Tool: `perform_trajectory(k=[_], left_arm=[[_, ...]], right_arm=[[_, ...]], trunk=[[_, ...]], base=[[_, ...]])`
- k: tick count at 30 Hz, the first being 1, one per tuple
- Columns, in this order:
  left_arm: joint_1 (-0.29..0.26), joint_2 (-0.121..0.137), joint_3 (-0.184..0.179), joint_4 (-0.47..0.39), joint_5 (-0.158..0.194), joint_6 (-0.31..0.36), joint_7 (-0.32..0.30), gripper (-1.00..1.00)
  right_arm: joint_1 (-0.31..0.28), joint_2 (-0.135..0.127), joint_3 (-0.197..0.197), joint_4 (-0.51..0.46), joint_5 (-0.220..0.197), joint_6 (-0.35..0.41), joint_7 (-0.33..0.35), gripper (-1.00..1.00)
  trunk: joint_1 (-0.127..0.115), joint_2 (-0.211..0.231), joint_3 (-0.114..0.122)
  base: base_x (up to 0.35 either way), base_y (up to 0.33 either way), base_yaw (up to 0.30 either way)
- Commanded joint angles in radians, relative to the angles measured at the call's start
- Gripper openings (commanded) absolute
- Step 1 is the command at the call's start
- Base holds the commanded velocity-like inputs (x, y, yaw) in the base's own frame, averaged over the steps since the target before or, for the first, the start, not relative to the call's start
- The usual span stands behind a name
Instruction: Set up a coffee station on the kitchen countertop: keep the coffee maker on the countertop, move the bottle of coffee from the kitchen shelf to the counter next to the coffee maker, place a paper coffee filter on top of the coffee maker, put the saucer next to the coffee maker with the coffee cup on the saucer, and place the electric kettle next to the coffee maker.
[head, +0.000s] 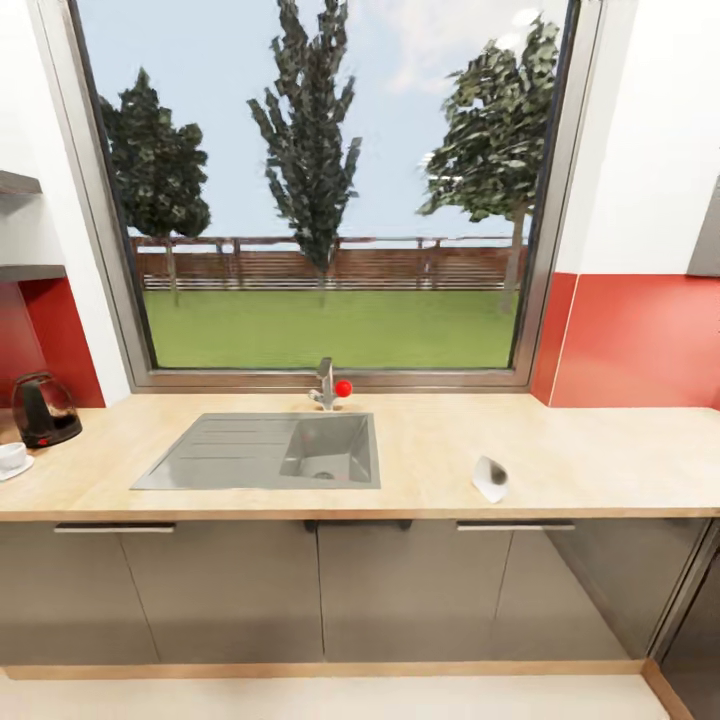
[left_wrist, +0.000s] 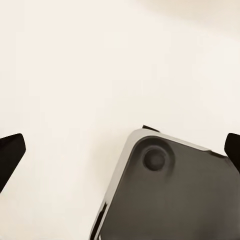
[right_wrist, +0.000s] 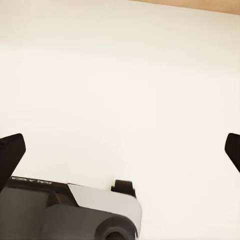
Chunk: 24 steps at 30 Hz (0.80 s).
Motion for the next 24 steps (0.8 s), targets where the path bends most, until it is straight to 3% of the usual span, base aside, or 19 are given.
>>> perform_trajectory(k=[1,5,8,10,16,19,20,21,24], left_arm=[[0.001,0.001,-0.007,-0.004,-0.001,0.0,0.01,1.0],[0.001,0.0,-0.007,-0.008,-0.002,0.0,0.01,1.0],[0.001,-0.001,-0.006,-0.013,-0.002,0.003,0.01,1.0],[0.001,-0.001,-0.006,-0.015,-0.002,0.004,0.01,1.0],[0.001,-0.002,-0.005,-0.017,0.002,0.003,0.01,1.0],[0.001,-0.002,-0.005,-0.017,0.009,0.001,0.01,1.0],[0.001,-0.002,-0.005,-0.016,0.009,0.001,0.01,1.0],[0.001,0.0,-0.005,-0.016,0.011,0.0,0.01,1.0],[0.001,0.003,-0.004,-0.015,0.013,-0.001,0.01,1.0]], right_arm=[[-0.001,-0.001,0.003,0.003,0.002,-0.002,-0.012,1.0],[-0.001,-0.006,-0.013,0.002,-0.023,0.031,-0.067,1.0],[-0.002,-0.009,-0.031,-0.04,-0.062,0.124,-0.103,1.0],[-0.002,-0.01,-0.031,-0.101,-0.065,0.175,-0.111,1.0],[-0.002,-0.005,-0.017,-0.514,0.014,0.437,-0.121,1.0],[-0.001,-0.003,-0.006,-0.871,0.062,0.592,-0.123,1.0],[-0.001,-0.002,-0.003,-0.926,0.069,0.61,-0.123,1.0],[-0.001,-0.001,0.017,-1.086,0.112,0.681,-0.123,1.0],[-0.001,-0.009,0.068,-1.365,0.212,0.9,-0.109,1.0]], trunk=[[0.0,-0.001,-0.001],[0.0,-0.001,-0.001],[0.0,-0.001,-0.001],[0.0,-0.001,-0.001],[0.0,-0.001,-0.001],[0.0,-0.001,-0.001],[0.0,-0.001,-0.001],[0.0,-0.001,-0.001],[0.0,-0.001,-0.001]], base=[[-0.031,0.0,0.0],[-0.016,0.0,0.0],[-0.005,0.0,0.0],[-0.002,0.0,0.0],[0.0,0.0,0.0],[0.0,0.0,0.0],[0.0,0.0,0.0],[0.0,0.0,0.0],[0.0,0.0,0.0]])
